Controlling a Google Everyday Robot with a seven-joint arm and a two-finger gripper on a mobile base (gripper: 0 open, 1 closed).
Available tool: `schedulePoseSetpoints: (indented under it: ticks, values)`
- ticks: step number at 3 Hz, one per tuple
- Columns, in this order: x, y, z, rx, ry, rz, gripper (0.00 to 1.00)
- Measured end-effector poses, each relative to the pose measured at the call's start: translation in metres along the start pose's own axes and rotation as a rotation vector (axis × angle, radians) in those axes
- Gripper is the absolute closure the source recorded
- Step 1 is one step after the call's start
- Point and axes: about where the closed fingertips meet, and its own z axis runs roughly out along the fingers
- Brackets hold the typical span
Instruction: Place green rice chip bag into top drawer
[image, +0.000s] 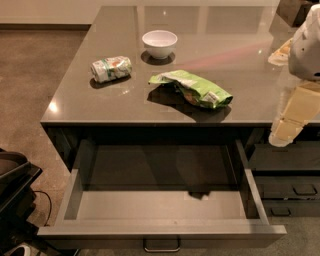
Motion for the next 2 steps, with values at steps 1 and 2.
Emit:
schedulePoseSetpoints:
  ticks: [1, 2]
  values:
    - [-0.003, -0.002, -0.002, 0.018, -0.014, -0.005, 0.0]
    - [-0.014, -0.015, 0.011, 0.048, -0.121, -0.009, 0.0]
